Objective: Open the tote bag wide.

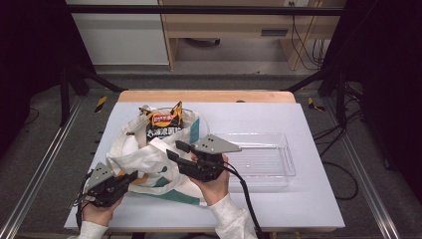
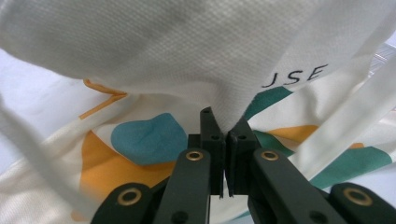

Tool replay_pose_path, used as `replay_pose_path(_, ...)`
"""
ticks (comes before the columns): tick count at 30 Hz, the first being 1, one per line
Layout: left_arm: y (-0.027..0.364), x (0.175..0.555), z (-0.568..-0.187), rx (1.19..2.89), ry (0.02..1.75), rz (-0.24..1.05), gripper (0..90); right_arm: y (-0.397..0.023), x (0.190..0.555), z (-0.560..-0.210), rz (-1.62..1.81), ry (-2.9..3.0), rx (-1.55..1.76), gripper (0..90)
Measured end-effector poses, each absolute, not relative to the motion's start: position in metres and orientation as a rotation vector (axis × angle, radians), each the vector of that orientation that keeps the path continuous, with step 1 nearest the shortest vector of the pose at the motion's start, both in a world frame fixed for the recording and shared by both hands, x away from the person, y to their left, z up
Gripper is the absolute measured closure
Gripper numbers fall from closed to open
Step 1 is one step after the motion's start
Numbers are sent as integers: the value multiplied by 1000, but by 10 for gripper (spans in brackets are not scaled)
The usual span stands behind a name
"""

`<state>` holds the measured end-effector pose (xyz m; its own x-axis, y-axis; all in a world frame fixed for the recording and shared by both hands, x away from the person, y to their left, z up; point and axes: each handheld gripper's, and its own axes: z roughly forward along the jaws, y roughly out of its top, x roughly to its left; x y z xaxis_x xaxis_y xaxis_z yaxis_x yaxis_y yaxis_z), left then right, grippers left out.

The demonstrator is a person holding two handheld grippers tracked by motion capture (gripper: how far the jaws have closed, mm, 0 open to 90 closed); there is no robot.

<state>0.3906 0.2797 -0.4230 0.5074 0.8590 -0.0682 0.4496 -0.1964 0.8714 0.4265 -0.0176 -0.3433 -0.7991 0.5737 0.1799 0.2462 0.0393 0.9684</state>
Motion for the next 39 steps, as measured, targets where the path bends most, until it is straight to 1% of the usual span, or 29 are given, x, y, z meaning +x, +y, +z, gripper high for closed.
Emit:
replay_pose_path(2,280,390,-424,1828,1091,551,875,-16,429,-340,1834,2057,842,626)
replay_pose_path(6,280,390,-424,1836,1089,553,875,-3,438,-330,1827,2053,834,805)
replay_pose_path(8,280,390,-425,1839,1089,547,875,5,444,-325,1819,2037,837,868)
replay_pose_path(11,279,390,-425,1843,1085,547,874,21,457,-322,1766,2066,861,900)
replay_pose_path(16,280,390,-425,1844,1084,541,871,34,463,-331,1685,2149,864,900)
replay_pose_path(19,282,391,-423,1854,1074,521,857,33,462,-338,1658,2174,868,900)
replay_pose_path(22,289,388,-415,1844,1041,508,776,28,462,-343,1630,2210,886,900)
replay_pose_path(25,304,381,-404,1813,1039,506,722,22,463,-350,1593,2233,908,900)
replay_pose_path(29,318,377,-391,1775,1035,517,720,18,462,-354,1585,2239,923,900)
replay_pose_path(32,324,373,-380,1735,1042,549,738,14,461,-360,1581,2250,938,900)
replay_pose_path(36,333,373,-363,1641,1069,597,774,12,458,-367,1584,2264,933,900)
replay_pose_path(39,329,384,-355,1605,1082,614,829,9,452,-374,1587,2270,930,900)
